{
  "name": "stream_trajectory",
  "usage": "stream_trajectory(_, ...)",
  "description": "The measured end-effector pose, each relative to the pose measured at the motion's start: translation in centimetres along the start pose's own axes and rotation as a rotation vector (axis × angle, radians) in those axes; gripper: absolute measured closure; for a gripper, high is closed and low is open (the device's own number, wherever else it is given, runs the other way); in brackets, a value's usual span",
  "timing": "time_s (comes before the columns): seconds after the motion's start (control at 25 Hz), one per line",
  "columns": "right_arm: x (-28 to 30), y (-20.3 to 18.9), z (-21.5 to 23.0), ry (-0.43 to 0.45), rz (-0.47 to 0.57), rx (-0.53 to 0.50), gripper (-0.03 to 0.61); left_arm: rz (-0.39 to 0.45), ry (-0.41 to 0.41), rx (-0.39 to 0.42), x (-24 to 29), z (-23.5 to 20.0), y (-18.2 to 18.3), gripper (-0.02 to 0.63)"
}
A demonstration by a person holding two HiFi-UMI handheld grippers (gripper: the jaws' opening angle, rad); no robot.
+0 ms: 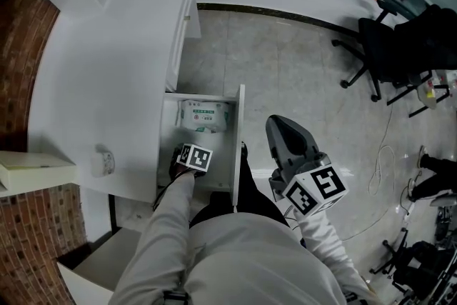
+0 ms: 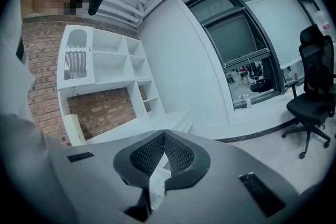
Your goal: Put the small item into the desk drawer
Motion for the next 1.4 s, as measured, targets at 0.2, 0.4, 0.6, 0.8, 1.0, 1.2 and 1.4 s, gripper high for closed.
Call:
stream_trajectory(0.2, 0.3, 0.0, -0.9, 0.025, 0.010, 0.010, 0.551, 0.126, -0.010, -0.036, -3.3, 0.0, 2.8, 0.357)
stream_trajectory(0.4, 0.7, 0.2, -1.8, 0.041, 0.030, 0.015, 0.551, 0.266, -0.004, -0.076, -7.6, -0.4, 5.3, 0.360)
stream_trajectory(0.6, 0.5, 0.3, -2.6, 0.050, 0.046, 0.020, 0.551, 0.455, 0.023, -0.063, -13.3, -0.5, 8.6, 0.399)
stream_trajectory(0.8, 0.1, 0.5, -3.4, 0.055, 0.064, 0.017, 0.551, 0.606, 0.049, -0.010, -19.5, -0.3, 11.4, 0.410)
stream_trajectory(1.0, -0.4, 0.8, -4.0, 0.058, 0.081, 0.012, 0.551, 0.745, 0.050, 0.020, -24.8, 0.2, 13.5, 0.439)
stream_trajectory(1.2, -0.6, 1.3, -4.9, 0.069, 0.094, 0.002, 0.551, 0.852, 0.065, 0.035, -29.6, 0.2, 14.6, 0.480)
stream_trajectory(1.4, -0.8, 1.6, -5.5, 0.082, 0.105, -0.005, 0.551, 0.956, 0.091, 0.039, -33.9, 0.3, 14.9, 0.516)
Point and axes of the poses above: the fingertips, and each gripper's own axes: x forward along the fingers, z to its right, y out of its top, the point moved 1 cm from there along -x, backward along the fingers, and after that the axes turned 2 degrees about -y, right-handed, at the moved point
